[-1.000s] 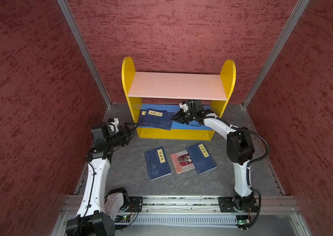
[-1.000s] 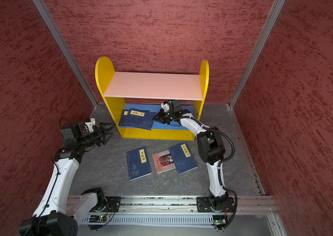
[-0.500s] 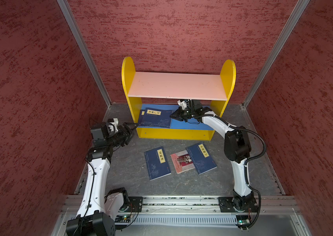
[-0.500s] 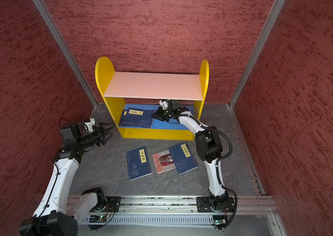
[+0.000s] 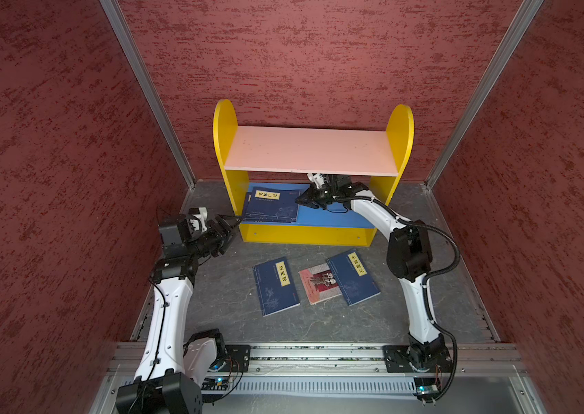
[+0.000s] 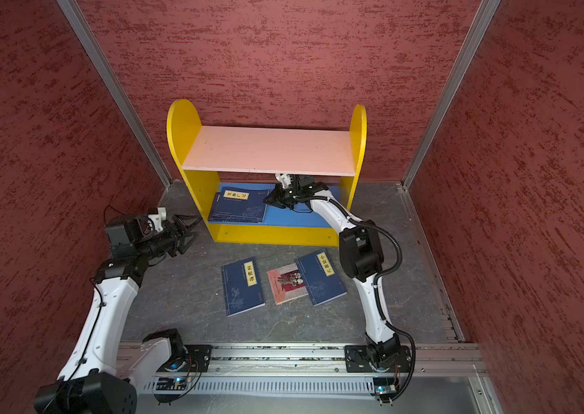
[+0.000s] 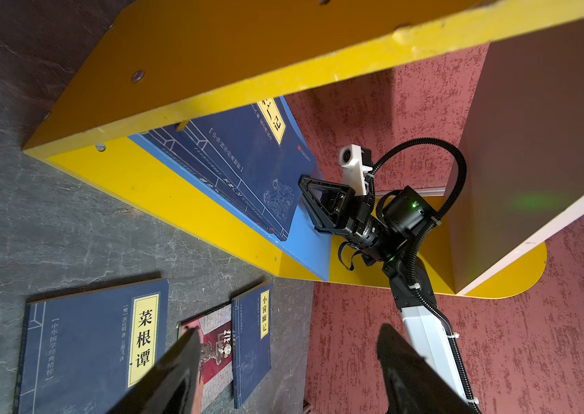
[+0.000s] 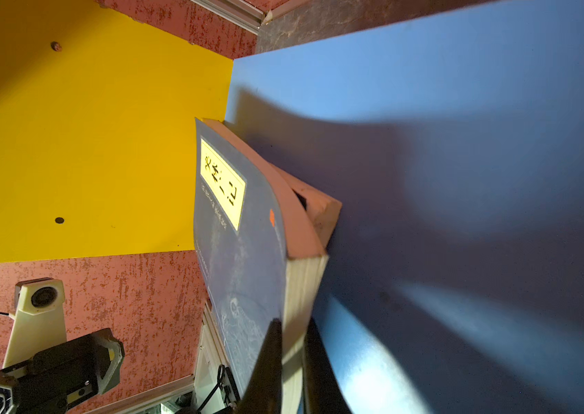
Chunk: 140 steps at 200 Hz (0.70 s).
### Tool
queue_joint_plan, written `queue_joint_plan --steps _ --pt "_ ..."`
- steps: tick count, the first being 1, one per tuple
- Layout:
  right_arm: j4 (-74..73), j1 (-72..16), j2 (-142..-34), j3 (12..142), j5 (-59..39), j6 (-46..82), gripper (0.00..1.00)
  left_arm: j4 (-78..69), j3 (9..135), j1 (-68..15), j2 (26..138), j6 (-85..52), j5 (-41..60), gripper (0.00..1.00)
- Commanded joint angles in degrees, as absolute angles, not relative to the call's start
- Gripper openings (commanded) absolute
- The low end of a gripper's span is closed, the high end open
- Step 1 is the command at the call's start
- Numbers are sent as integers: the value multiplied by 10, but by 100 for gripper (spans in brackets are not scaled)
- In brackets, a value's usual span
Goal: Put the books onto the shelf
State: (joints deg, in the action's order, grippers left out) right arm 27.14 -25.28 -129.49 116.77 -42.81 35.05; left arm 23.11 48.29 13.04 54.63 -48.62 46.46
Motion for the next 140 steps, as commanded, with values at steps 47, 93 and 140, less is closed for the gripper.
queue_joint_plan --steps 47,93,140 --pt "330 -271 -1333 1235 -423 306 10 230 483 136 543 -485 473 78" --pt "351 -271 -1341 1259 -402 301 10 230 483 136 543 -485 474 78" --pt "379 -271 -1353 1289 -377 294 11 228 480 136 542 -485 474 78"
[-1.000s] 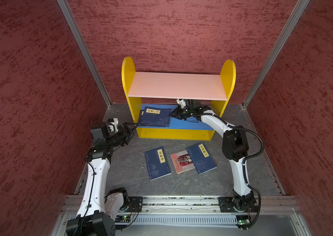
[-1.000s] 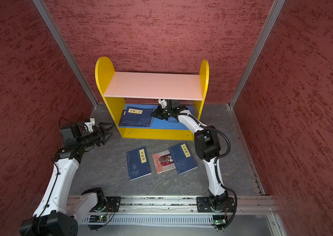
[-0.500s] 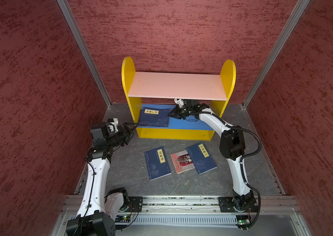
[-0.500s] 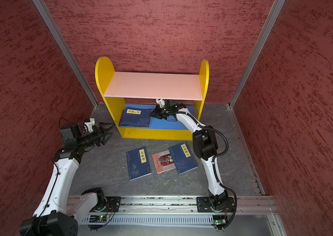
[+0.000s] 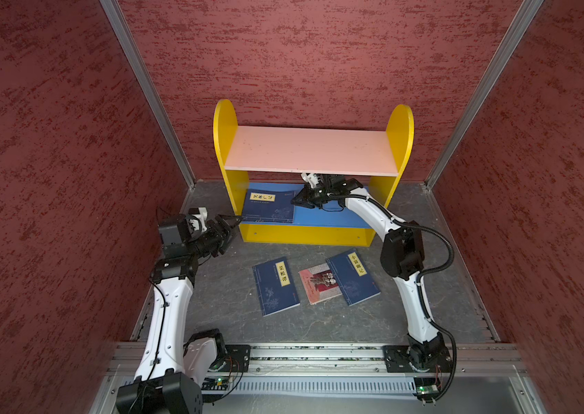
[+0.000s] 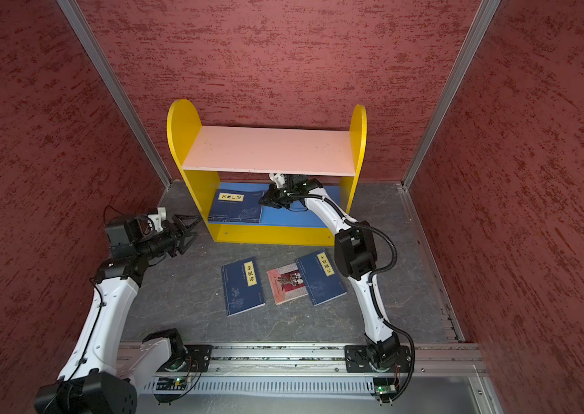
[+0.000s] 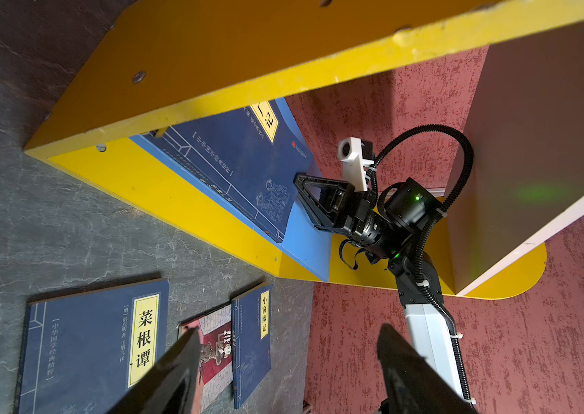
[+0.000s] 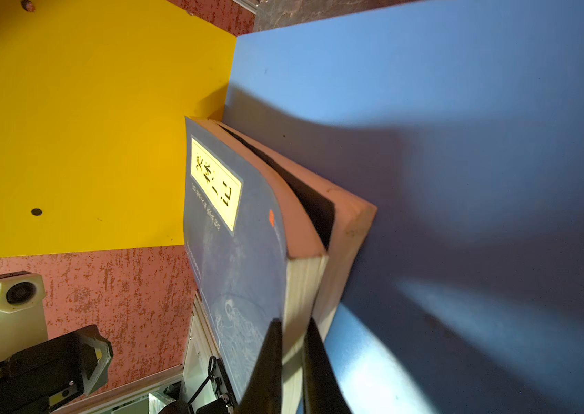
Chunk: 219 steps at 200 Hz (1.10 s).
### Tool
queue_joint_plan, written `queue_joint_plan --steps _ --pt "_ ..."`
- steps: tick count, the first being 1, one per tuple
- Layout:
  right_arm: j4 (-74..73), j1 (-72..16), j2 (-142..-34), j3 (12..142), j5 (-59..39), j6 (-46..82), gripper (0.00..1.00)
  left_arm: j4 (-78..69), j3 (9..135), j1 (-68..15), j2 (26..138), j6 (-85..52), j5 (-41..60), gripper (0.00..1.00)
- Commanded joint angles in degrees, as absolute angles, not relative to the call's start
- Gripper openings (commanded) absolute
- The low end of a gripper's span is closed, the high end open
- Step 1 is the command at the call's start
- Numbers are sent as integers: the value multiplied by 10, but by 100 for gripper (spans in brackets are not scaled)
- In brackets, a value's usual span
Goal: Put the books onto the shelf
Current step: 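Hold the stacked books against the shelf back with the right gripper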
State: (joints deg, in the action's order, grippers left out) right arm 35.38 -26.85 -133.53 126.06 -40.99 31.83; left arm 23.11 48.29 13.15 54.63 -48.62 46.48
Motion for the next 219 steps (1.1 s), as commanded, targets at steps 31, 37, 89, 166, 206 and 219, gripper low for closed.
queue_joint_plan --steps 31,37,89,166,206,219 --pt "400 -271 -1371 1322 -375 289 15 230 481 137 541 -486 474 78" --pt "404 -271 -1375 1329 -375 289 15 230 481 137 541 -486 474 78" --pt "416 -271 -1381 1336 -367 287 23 230 480 138 539 -486 475 78" --pt "375 -271 -1331 1279 -364 304 38 230 481 137 539 -484 474 78" --pt "324 -271 -1278 1197 -368 319 41 232 482 138 538 -484 475 78" --pt "313 -271 -1262 1172 -366 320 41 231 481 138 538 -484 475 78"
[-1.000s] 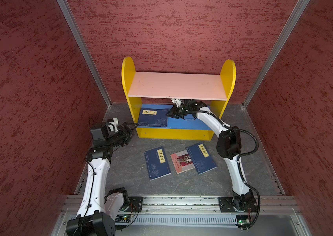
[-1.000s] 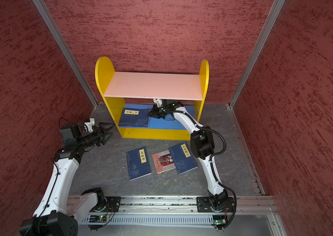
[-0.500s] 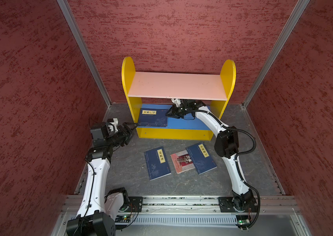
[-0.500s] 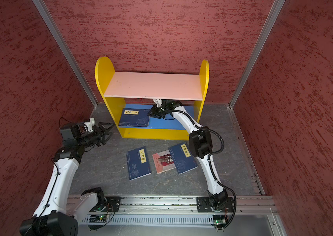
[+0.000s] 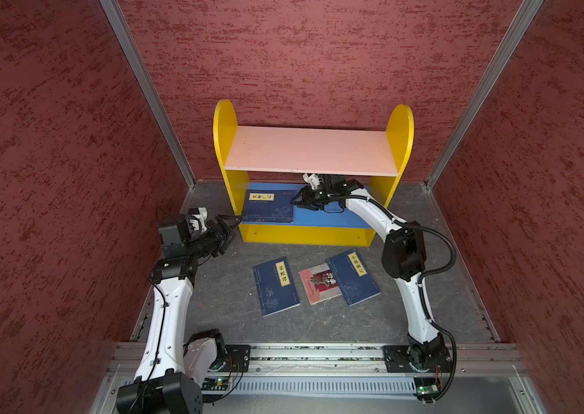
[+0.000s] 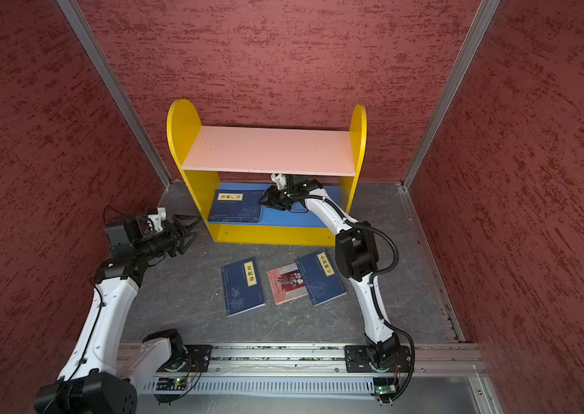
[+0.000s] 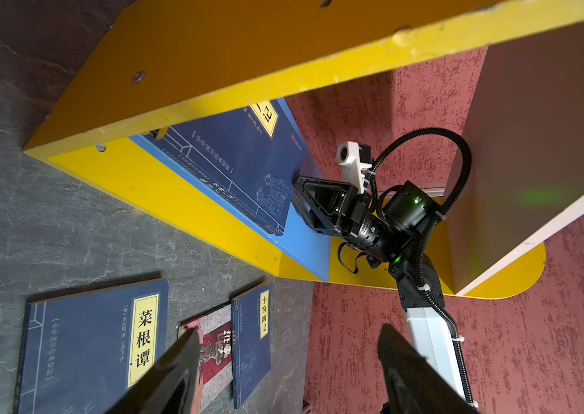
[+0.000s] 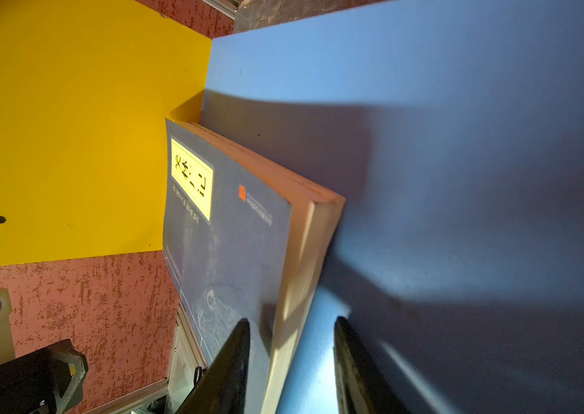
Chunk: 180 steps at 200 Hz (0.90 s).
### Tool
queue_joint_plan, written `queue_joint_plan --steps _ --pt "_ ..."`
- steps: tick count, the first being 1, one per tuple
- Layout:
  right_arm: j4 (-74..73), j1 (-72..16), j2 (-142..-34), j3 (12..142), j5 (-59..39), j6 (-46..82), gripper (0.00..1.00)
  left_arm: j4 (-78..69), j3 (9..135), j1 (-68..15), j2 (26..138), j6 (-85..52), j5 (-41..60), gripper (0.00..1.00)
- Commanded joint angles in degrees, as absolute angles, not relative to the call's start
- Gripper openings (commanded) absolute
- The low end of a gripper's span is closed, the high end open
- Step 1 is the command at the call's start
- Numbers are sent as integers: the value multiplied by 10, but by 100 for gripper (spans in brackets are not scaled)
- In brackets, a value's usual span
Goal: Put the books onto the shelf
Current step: 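Hold the stacked books against the shelf back with the right gripper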
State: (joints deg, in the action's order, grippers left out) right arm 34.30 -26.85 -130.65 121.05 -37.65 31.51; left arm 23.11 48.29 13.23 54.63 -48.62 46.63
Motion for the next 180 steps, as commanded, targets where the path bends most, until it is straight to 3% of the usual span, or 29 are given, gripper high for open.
queue_joint_plan --steps 1,69,180 --pt "312 -271 -1259 1169 -365 320 41 231 481 138 538 -484 475 78" --pt "209 -271 -1184 1032 -396 360 33 234 480 138 535 -485 475 78" --pt "154 -279 -1183 1000 -425 390 16 234 477 139 532 -486 476 79"
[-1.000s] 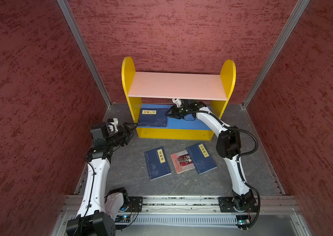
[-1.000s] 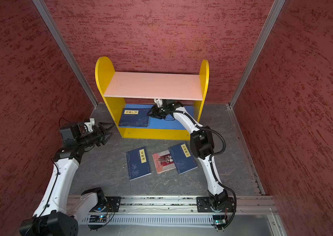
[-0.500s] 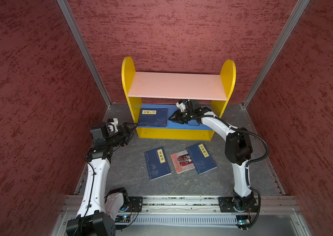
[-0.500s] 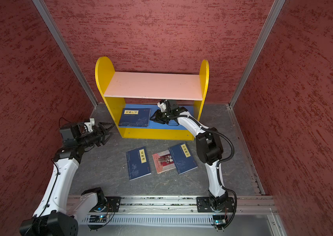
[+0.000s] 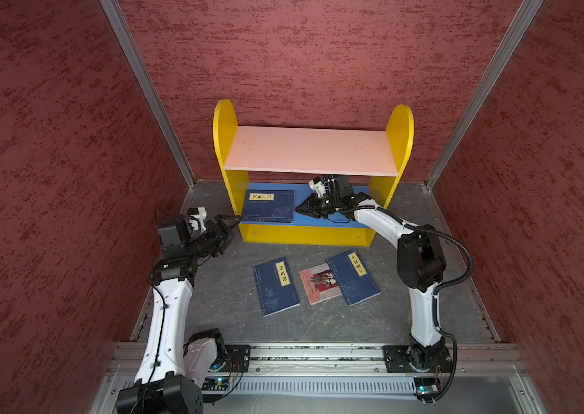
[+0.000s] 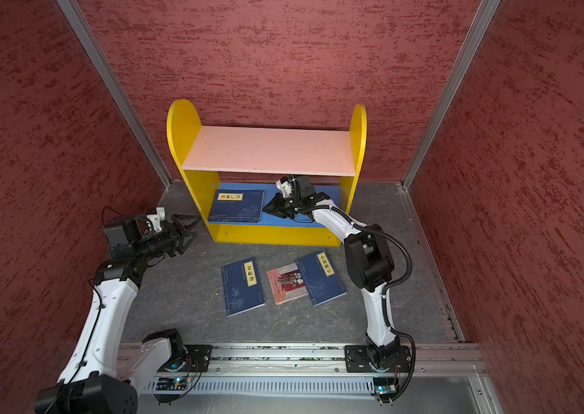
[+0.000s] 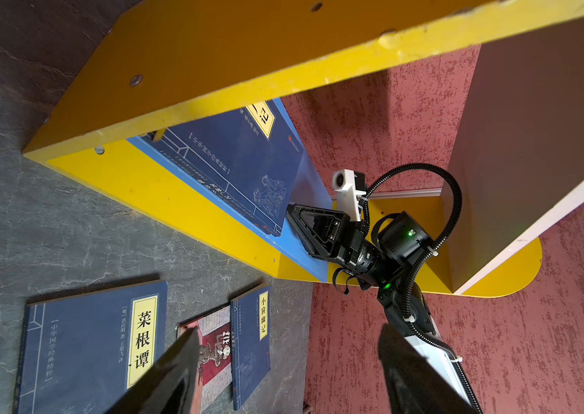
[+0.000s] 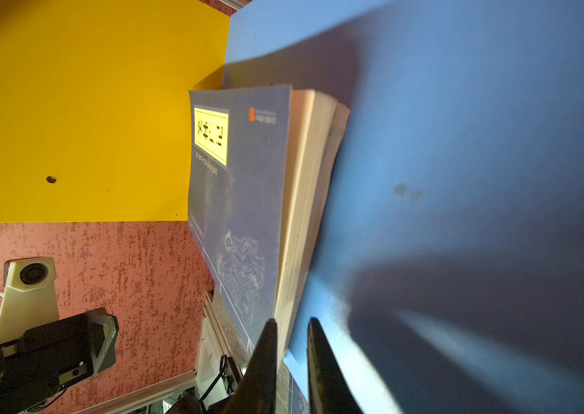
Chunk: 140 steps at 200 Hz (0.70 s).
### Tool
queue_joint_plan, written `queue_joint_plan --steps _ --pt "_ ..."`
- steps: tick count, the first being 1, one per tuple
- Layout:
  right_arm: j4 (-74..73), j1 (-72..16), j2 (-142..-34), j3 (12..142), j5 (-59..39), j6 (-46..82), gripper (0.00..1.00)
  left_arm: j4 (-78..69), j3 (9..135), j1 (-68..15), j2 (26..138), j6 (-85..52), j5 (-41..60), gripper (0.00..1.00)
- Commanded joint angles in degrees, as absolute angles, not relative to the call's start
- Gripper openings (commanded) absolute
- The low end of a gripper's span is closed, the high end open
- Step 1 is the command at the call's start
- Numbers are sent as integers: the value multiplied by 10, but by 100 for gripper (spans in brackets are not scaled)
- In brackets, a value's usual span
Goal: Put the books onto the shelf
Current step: 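Hold the stacked books against the shelf back with the right gripper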
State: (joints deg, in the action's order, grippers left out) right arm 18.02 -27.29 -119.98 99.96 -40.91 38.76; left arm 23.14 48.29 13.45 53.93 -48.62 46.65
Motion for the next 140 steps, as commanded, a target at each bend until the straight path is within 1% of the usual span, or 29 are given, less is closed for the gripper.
queue_joint_plan --steps 1,38,140 --pt "154 -279 -1183 1001 -425 390 16 233 478 140 532 -486 476 79" --pt "153 -283 -1196 1008 -432 394 9 233 477 140 533 -486 476 79" --pt "166 -286 -1215 1029 -438 393 8 230 478 140 537 -486 478 79"
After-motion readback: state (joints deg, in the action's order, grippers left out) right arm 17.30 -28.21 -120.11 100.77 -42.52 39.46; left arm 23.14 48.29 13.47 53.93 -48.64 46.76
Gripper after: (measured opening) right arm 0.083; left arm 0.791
